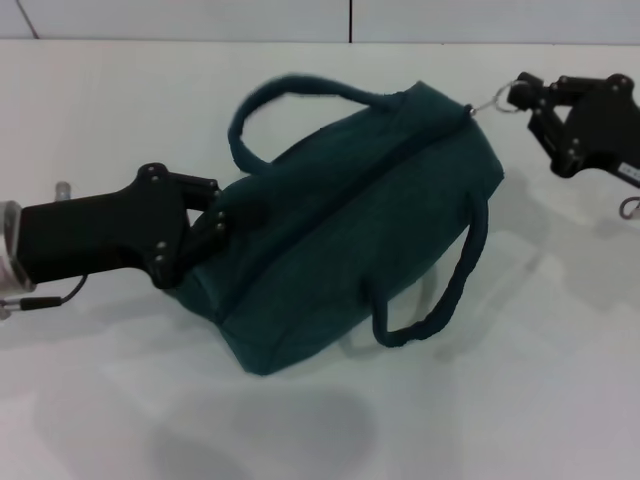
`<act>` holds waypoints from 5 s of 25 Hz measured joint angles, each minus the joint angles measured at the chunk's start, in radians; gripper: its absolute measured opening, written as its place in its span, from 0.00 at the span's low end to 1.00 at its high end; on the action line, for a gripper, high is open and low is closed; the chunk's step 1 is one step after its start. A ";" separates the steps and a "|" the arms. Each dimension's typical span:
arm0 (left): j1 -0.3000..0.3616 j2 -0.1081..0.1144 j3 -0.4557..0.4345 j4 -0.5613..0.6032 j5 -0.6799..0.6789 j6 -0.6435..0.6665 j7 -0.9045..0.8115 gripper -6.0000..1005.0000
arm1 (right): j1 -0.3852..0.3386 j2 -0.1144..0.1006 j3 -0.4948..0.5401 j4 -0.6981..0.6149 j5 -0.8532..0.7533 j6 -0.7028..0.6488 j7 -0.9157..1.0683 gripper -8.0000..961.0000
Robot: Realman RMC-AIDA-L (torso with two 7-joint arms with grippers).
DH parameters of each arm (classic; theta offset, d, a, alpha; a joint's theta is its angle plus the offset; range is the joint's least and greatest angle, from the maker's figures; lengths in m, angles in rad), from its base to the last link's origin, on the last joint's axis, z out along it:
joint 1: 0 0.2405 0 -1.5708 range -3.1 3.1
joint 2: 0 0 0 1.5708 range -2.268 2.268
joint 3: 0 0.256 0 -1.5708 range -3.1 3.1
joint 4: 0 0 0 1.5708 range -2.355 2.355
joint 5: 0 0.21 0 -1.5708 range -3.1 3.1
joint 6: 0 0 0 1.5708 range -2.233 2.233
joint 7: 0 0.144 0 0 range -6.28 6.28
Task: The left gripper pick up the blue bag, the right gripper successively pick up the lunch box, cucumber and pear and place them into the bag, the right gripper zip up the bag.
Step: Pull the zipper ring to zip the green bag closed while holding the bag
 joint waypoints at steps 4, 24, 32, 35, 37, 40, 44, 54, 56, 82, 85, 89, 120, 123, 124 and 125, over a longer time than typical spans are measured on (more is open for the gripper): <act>-0.009 -0.017 -0.011 -0.002 -0.003 -0.010 -0.002 0.05 | 0.012 -0.001 -0.026 0.016 -0.006 -0.046 0.031 0.03; 0.023 0.011 -0.015 0.009 0.001 -0.055 -0.065 0.06 | 0.005 -0.028 0.032 0.005 0.008 -0.252 0.120 0.03; 0.017 0.006 -0.052 0.013 -0.001 -0.059 -0.140 0.08 | 0.002 -0.040 0.027 0.011 0.005 -0.200 0.117 0.03; 0.011 0.013 -0.052 0.045 0.000 -0.058 -0.232 0.16 | 0.002 -0.042 0.027 0.015 0.005 -0.200 0.119 0.03; 0.012 0.015 -0.052 0.074 0.002 -0.058 -0.287 0.20 | 0.002 -0.041 0.026 0.016 0.000 -0.204 0.119 0.03; 0.015 0.016 -0.053 0.113 0.002 -0.058 -0.350 0.28 | 0.001 -0.037 0.025 0.015 -0.019 -0.206 0.120 0.03; 0.003 -0.004 -0.041 0.153 0.005 -0.052 -0.379 0.43 | 0.001 -0.033 0.025 0.016 -0.043 -0.197 0.116 0.03; -0.070 -0.073 0.092 0.367 0.076 -0.056 -0.535 0.62 | 0.002 -0.031 0.032 0.015 -0.048 -0.195 0.112 0.02; -0.088 -0.076 0.108 0.385 0.083 -0.067 -0.561 0.62 | 0.001 -0.030 0.032 0.016 -0.047 -0.195 0.112 0.02; -0.114 -0.080 0.217 0.395 0.169 -0.240 -0.513 0.38 | -0.004 -0.028 0.048 0.019 -0.039 -0.195 0.110 0.03; -0.113 -0.080 0.214 0.388 0.169 -0.240 -0.500 0.35 | -0.004 -0.029 0.056 0.019 -0.039 -0.195 0.113 0.03; -0.109 -0.080 0.212 0.388 0.165 -0.240 -0.487 0.32 | -0.004 -0.030 0.059 0.019 -0.040 -0.187 0.113 0.03; -0.090 0.005 0.158 0.332 0.015 0.005 -0.590 0.13 | -0.037 -0.045 0.053 0.015 -0.047 -0.432 0.180 0.03; -0.089 0.012 0.158 0.309 0.023 0.005 -0.590 0.13 | -0.043 -0.047 0.057 0.015 -0.047 -0.427 0.186 0.03; -0.090 0.013 0.158 0.293 0.028 0.005 -0.585 0.12 | -0.046 -0.048 0.056 0.018 -0.047 -0.415 0.185 0.03; -0.093 0.014 0.159 0.277 0.035 0.004 -0.578 0.12 | -0.049 -0.048 0.055 0.021 -0.047 -0.397 0.184 0.03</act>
